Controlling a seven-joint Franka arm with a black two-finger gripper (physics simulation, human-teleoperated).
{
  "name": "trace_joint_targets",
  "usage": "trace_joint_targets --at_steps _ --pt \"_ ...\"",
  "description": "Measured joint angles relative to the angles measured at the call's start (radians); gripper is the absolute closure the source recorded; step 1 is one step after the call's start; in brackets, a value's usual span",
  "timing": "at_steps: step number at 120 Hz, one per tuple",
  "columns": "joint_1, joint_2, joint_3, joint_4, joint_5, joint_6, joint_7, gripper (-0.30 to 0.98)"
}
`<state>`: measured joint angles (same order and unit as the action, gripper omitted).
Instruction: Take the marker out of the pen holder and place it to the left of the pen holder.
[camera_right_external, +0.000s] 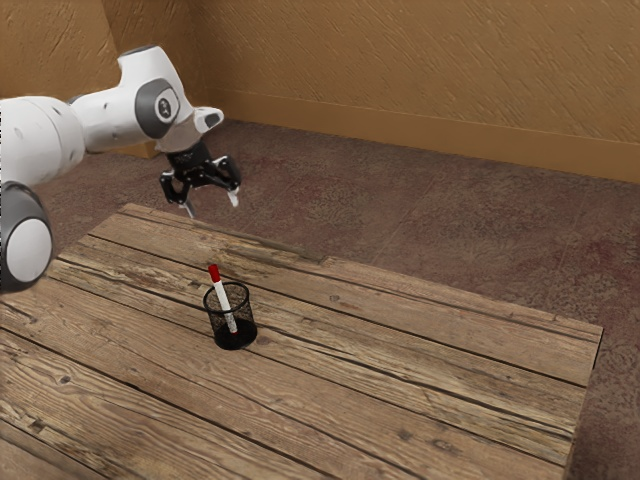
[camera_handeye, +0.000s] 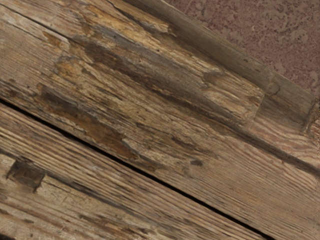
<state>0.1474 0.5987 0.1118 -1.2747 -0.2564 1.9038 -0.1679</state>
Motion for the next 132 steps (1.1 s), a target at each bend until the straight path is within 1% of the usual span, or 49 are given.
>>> trace_joint_targets --at_steps 8,15,24,39,58,80,84,96,104,132 --pt "0.007 0.017 0.013 -0.009 -0.092 -0.006 -0.034 0.00" --pt "0.015 0.029 0.026 -0.011 -0.148 -0.035 -0.067 0.00" --pt "0.020 0.042 0.046 -0.011 -0.194 -0.086 -0.109 0.00" --pt "0.021 0.054 0.053 -0.013 -0.253 -0.176 -0.175 0.00" --pt "0.021 0.070 0.056 -0.040 -0.284 -0.275 -0.249 0.00" --pt "0.021 0.097 0.060 -0.046 -0.304 -0.345 -0.315 0.01" --pt "0.021 0.097 0.060 -0.045 -0.307 -0.355 -0.326 0.04" --pt "0.021 0.097 0.060 -0.044 -0.314 -0.379 -0.354 0.18" --pt "0.021 0.096 0.058 -0.043 -0.322 -0.391 -0.370 0.26" --pt "0.021 0.095 0.055 -0.039 -0.357 -0.419 -0.415 0.42"
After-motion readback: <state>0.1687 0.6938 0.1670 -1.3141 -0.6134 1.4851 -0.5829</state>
